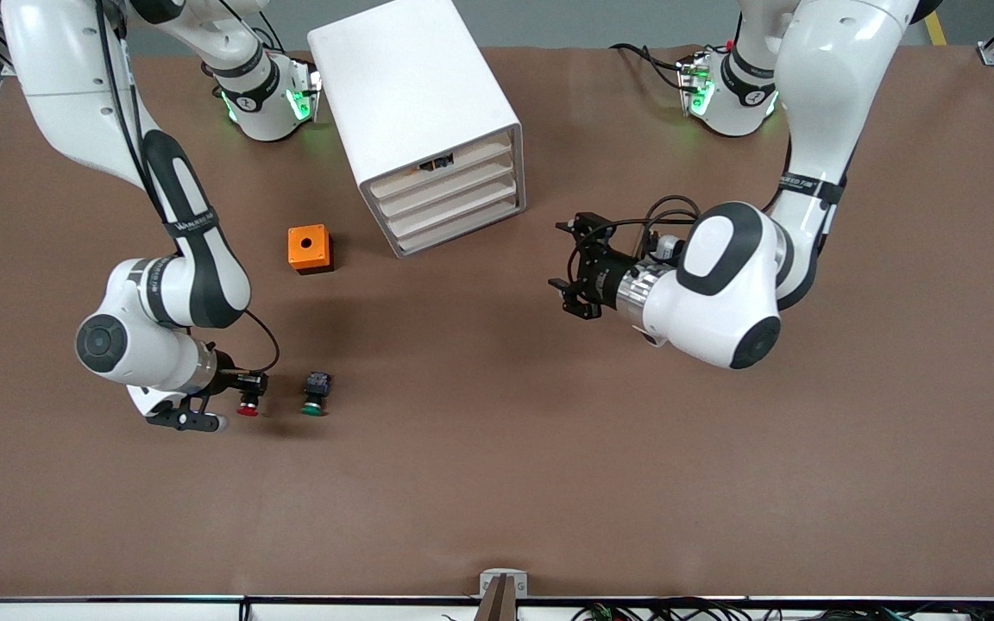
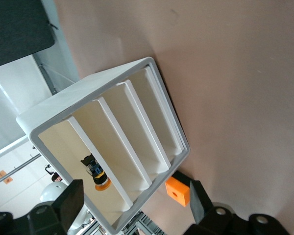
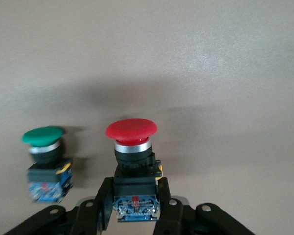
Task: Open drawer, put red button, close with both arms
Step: 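Grasp the red button with the right gripper while the left gripper grips the drawer, then pull the drawer open with the left gripper while the right gripper lifts the button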
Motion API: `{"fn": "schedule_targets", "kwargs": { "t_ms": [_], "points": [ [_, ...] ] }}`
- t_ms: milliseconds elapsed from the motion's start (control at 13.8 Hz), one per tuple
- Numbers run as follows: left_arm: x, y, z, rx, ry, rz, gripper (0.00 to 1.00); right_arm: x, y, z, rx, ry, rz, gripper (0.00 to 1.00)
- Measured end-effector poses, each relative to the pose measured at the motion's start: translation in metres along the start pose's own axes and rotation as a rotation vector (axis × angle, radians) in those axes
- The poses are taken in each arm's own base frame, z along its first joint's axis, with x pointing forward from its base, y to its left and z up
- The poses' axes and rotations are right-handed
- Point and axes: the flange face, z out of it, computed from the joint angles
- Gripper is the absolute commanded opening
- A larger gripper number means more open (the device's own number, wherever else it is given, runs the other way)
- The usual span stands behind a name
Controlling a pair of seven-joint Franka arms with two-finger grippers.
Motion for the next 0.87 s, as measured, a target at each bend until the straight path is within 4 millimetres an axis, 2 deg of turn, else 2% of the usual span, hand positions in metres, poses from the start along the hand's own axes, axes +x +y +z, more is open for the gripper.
{"fn": "schedule_targets", "kwargs": {
  "t_ms": [145,290,362,507,580,725,870],
  "points": [
    [0.004,-0.001,0.023,0.092,0.05,-0.065,0.85,-0.005,-0.004,-0.031,0.007,-0.019,-0.006,0.04],
    [0.008,-0.001,0.04,0.172,0.074,-0.101,0.75,-0.011,-0.006,-0.06,0.011,-0.04,0.01,0.04],
    [0.01,0.0,0.047,0.209,0.074,-0.12,0.67,-0.014,-0.007,-0.074,0.012,-0.052,0.028,0.04],
    [0.011,0.006,0.066,0.267,0.064,-0.145,0.63,-0.02,-0.009,-0.1,0.013,-0.083,0.055,0.04],
    [0.011,0.009,0.081,0.297,0.06,-0.155,0.64,-0.023,-0.01,-0.112,0.012,-0.099,0.065,0.04],
    [0.005,0.013,0.122,0.362,0.071,-0.195,0.63,-0.027,-0.012,-0.134,0.01,-0.116,0.103,0.04],
    [0.0,0.014,0.161,0.406,0.099,-0.224,0.55,-0.031,-0.014,-0.15,0.008,-0.125,0.158,0.04]
  ]
}}
